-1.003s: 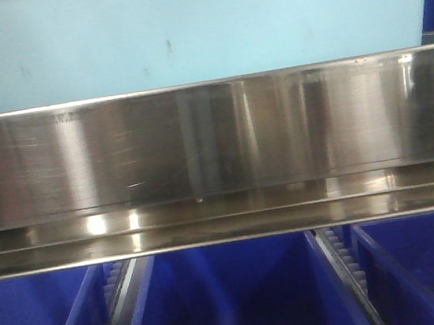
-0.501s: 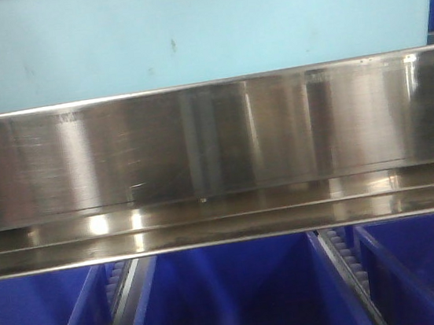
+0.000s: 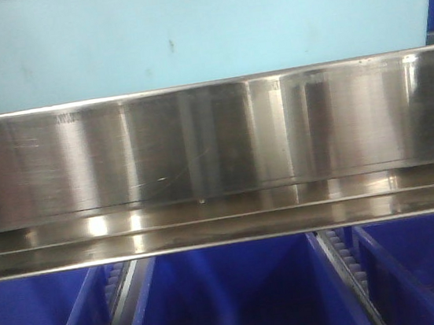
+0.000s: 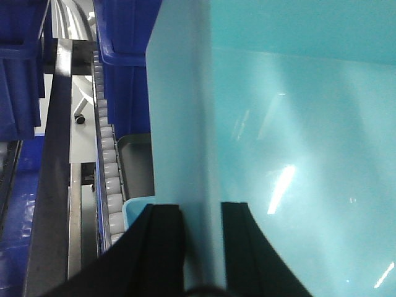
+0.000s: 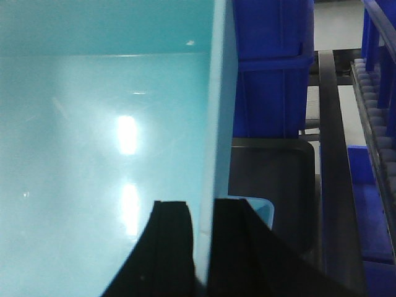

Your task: Move two blue bins to right shelf middle

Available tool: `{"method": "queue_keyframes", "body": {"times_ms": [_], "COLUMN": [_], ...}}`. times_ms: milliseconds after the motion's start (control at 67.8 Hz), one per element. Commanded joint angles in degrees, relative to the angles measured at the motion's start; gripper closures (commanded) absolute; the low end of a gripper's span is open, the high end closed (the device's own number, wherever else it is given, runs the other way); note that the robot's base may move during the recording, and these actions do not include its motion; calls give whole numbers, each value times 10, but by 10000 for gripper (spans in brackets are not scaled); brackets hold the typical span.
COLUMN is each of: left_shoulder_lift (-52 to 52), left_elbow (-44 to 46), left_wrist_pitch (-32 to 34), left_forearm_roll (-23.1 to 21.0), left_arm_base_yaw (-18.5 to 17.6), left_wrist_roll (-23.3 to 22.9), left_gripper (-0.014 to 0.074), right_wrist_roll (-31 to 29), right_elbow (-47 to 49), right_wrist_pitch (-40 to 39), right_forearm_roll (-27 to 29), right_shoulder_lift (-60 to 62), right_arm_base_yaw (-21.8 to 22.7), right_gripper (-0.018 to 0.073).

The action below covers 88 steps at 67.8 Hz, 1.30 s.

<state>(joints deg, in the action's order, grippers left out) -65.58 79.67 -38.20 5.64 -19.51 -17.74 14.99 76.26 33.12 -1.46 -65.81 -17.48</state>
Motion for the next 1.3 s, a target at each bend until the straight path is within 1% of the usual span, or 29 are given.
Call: {"method": "queue_keyframes", "body": {"times_ms": [0,501,575,649,708,767,811,885,1017,1180,1283], "left_shoulder_lift": [13,13,13,12,9,6,6,6,6,6,6], "left_elbow": [6,6,6,5,3,-5,-13,-38,-84,-141,-167], "left_wrist_pitch": [34,36,23,8,-11,-13,2,39,70,162,174], "left_forearm_roll": [12,12,8,8,6,6,8,8,9,10,10], "left_arm_base_yaw": [3,3,3,3,3,3,3,3,3,3,3], "left_wrist_roll": [-2,-2,-2,-2,-2,-2,-2,-3,-3,-3,-3], "left_gripper": [707,707,707,707,707,707,707,707,707,707,707], "right_wrist_roll": [-4,-4,-4,-4,-4,-4,-4,-4,-4,-4,-4], "right_elbow": [0,0,0,0,0,0,-3,-18,-52,-90,-112], "right_wrist_pitch": [-11,-24,-23,-12,13,32,37,19,-11,-58,-71], "right_forearm_roll": [-25,-25,-25,-25,-25,-25,-25,-25,-31,-34,-36], "right_shoulder_lift": [7,7,7,7,7,7,7,7,7,7,5], "right_arm_base_yaw": [8,8,8,8,8,8,8,8,8,8,8], "right_gripper": [724,724,724,724,724,724,724,724,724,724,724]}}
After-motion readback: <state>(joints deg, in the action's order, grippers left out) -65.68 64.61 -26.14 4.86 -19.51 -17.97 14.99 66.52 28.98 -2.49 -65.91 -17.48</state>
